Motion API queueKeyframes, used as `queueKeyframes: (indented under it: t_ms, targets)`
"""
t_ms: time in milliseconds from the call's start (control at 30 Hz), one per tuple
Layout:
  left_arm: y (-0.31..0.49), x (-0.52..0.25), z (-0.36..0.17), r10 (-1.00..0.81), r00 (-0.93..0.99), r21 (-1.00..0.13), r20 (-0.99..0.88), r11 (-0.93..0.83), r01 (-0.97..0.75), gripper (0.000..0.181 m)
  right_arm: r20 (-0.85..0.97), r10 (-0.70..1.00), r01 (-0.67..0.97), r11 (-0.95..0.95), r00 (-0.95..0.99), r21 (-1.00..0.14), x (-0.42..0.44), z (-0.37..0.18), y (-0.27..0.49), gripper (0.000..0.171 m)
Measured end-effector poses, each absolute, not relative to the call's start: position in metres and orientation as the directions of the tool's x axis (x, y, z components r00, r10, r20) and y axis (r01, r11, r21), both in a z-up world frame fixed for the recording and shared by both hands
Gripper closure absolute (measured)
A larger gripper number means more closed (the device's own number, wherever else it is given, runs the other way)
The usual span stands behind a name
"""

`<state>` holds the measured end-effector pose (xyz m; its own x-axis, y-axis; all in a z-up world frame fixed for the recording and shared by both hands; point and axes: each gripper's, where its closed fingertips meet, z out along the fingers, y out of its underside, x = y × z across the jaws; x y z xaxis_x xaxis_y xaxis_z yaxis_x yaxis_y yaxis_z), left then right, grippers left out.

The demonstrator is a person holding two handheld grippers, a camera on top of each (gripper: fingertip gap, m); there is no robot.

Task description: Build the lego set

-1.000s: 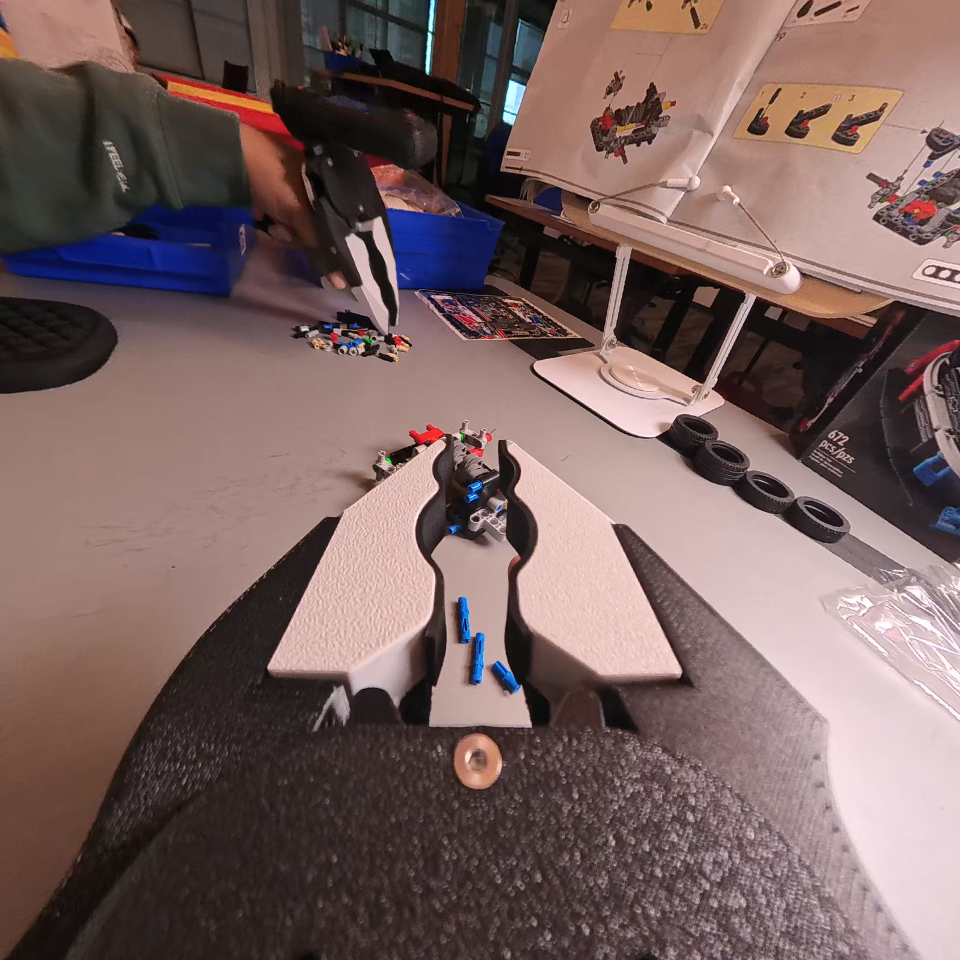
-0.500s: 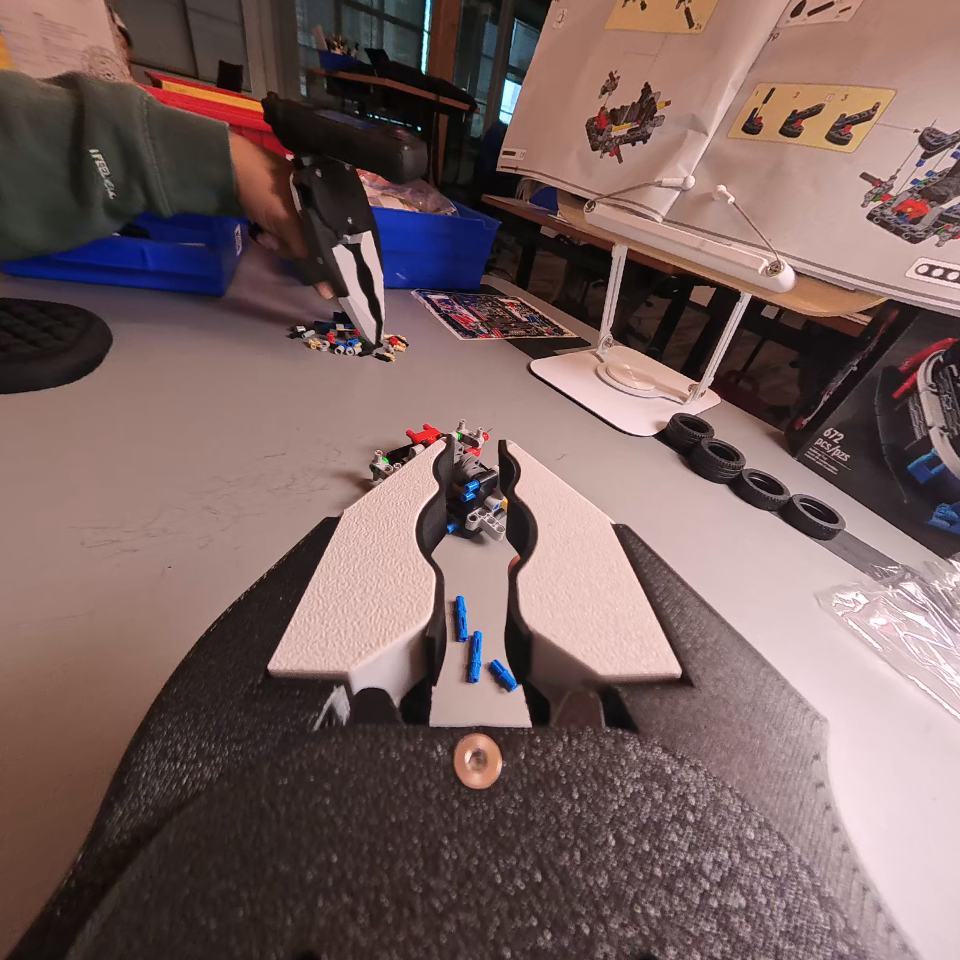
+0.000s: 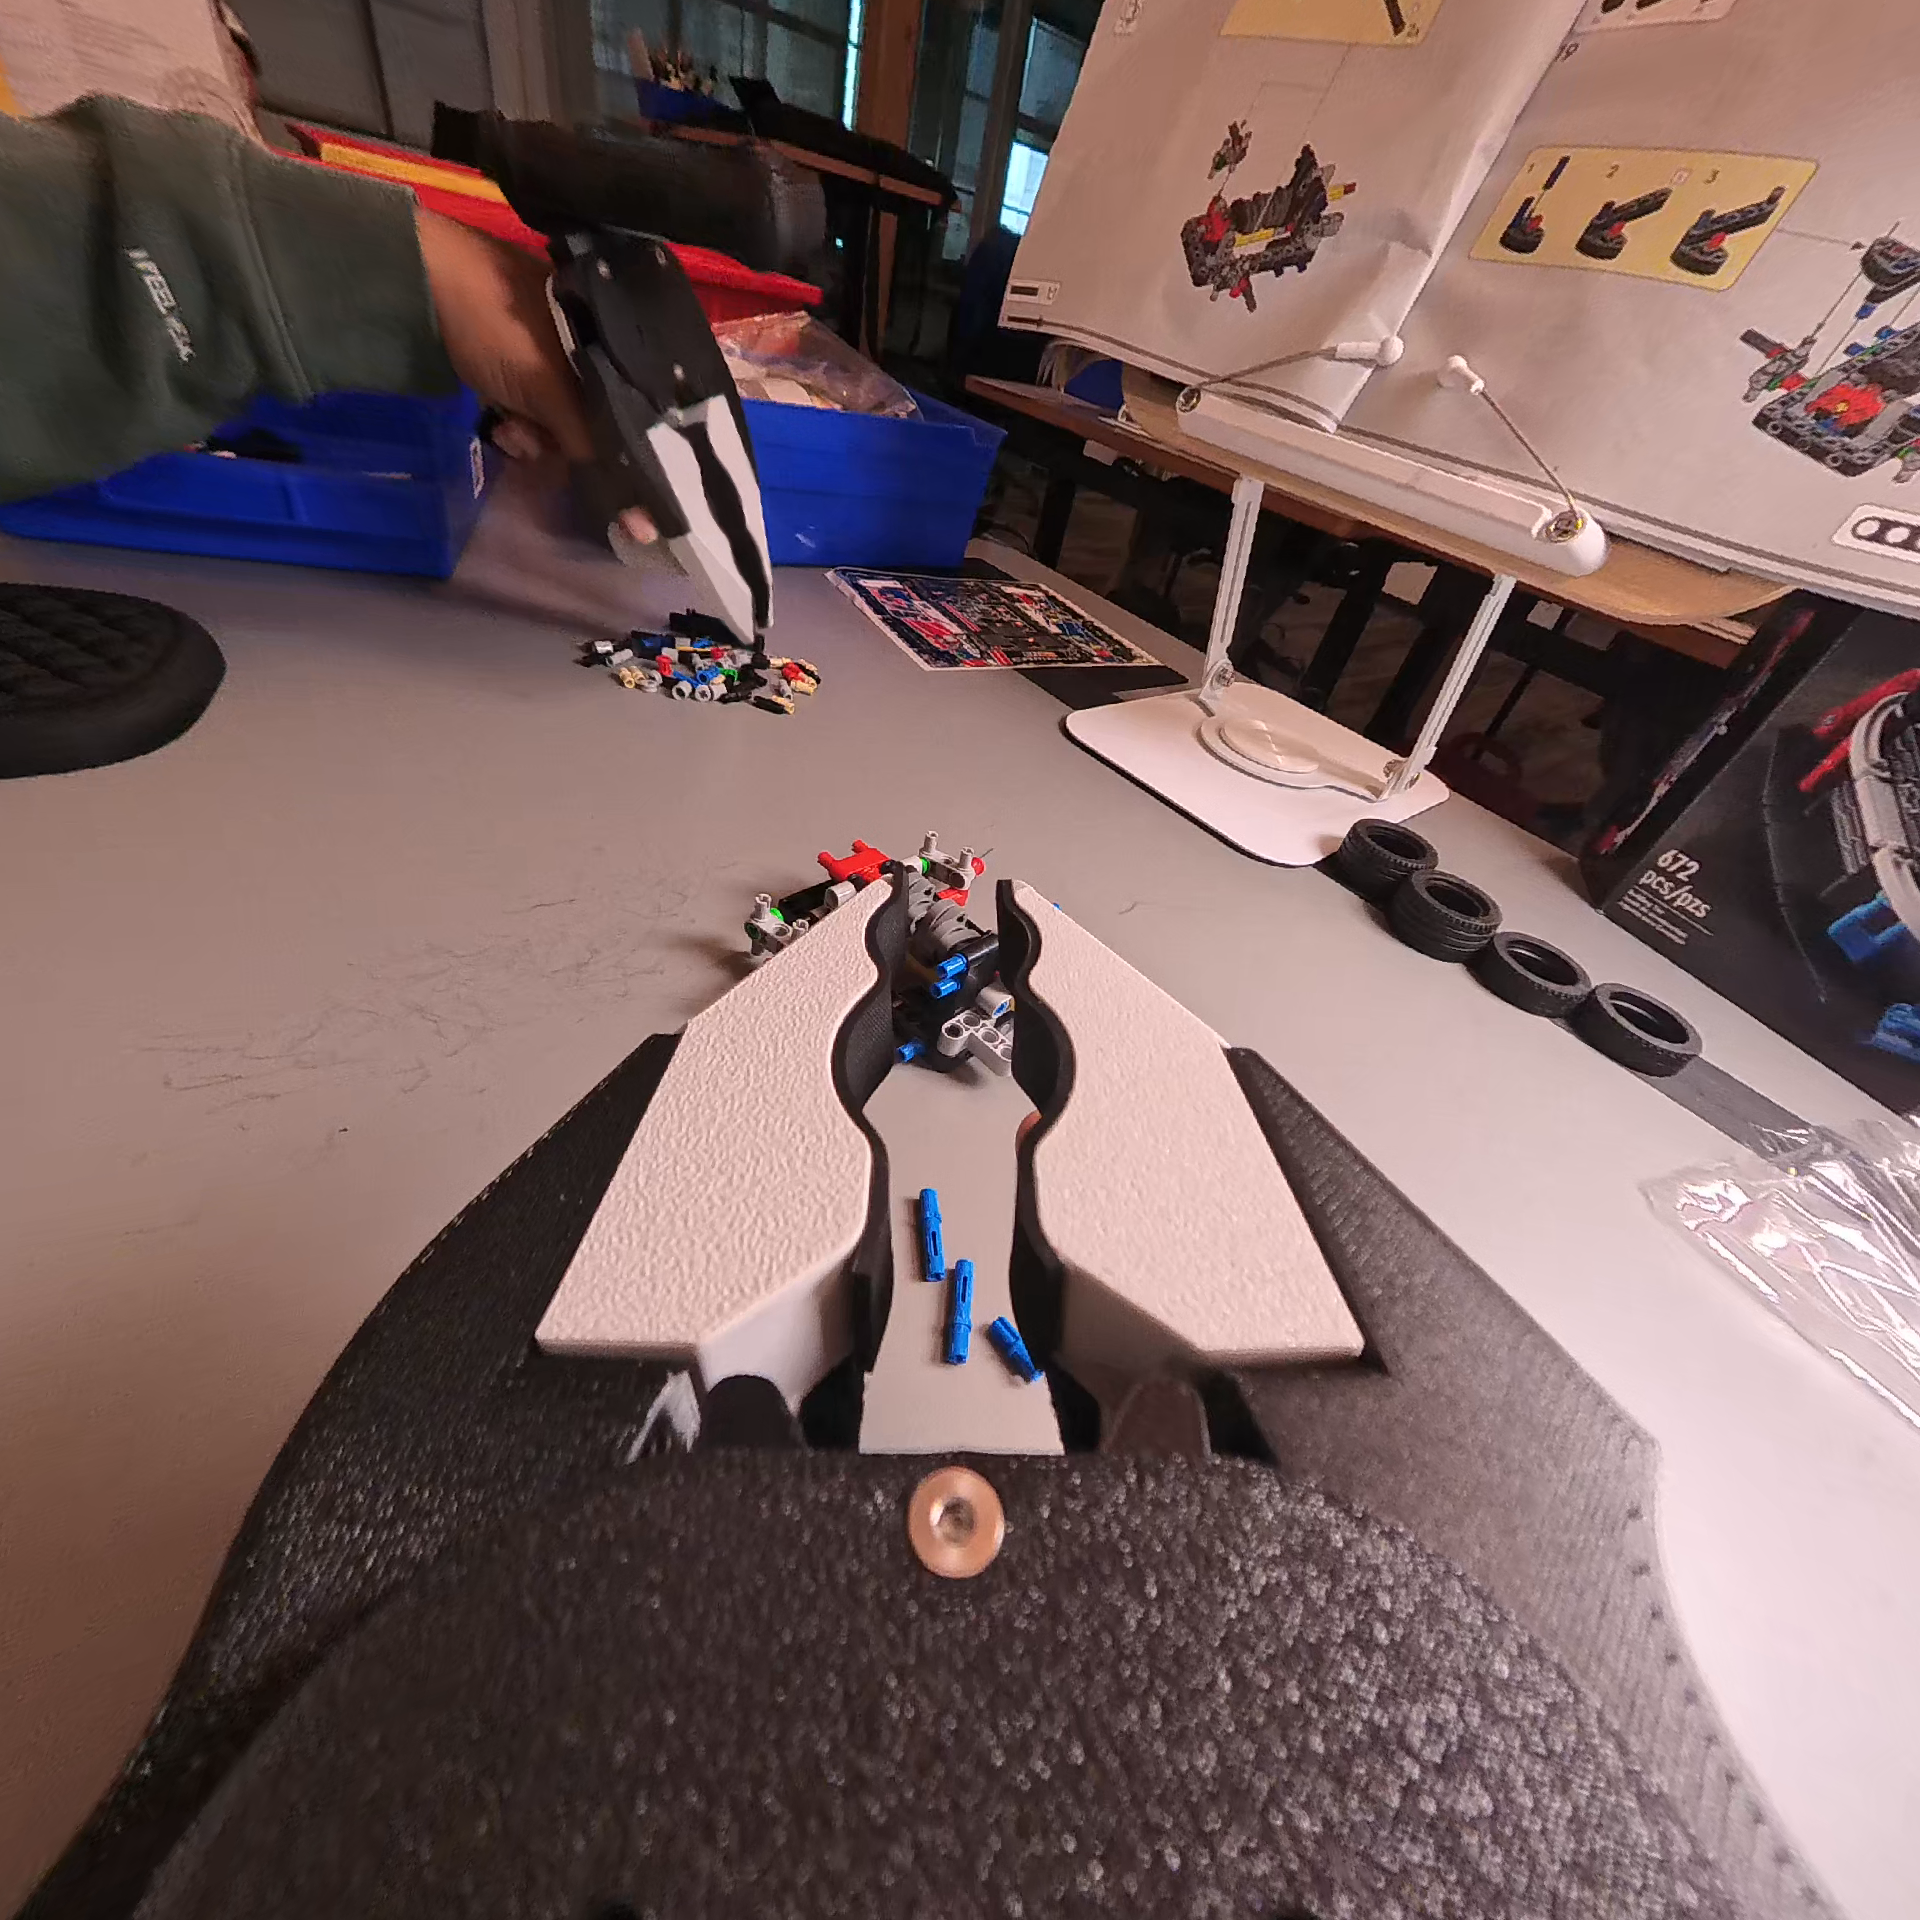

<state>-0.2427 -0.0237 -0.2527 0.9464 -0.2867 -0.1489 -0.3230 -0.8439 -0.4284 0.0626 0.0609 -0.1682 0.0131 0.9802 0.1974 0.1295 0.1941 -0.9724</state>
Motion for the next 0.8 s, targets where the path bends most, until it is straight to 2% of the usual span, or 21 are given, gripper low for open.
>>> queueKeyframes:
  t_ms: [100,400,800]
  targets:
    - [-0.028,-0.249,-0.247,-0.271,0.953,-0.431,-0.136,-0.85,-0.303,0.172,0.197,0.98,0.131,0.194,0.012,-0.972,0.062,-0.169,0.061,0.157]
    - [-0.054,-0.237,-0.263,-0.37,0.927,-0.318,-0.062,-0.873,-0.37,0.176,0.198,0.98,0.137,0.195,0.009,-0.971,0.062,-0.171,0.06,0.157]
    - [-0.041,-0.256,-0.265,-0.325,0.935,-0.327,-0.144,-0.876,-0.355,0.175,0.196,0.981,0.144,0.193,0.008,-0.971,0.061,-0.172,0.06,0.157]
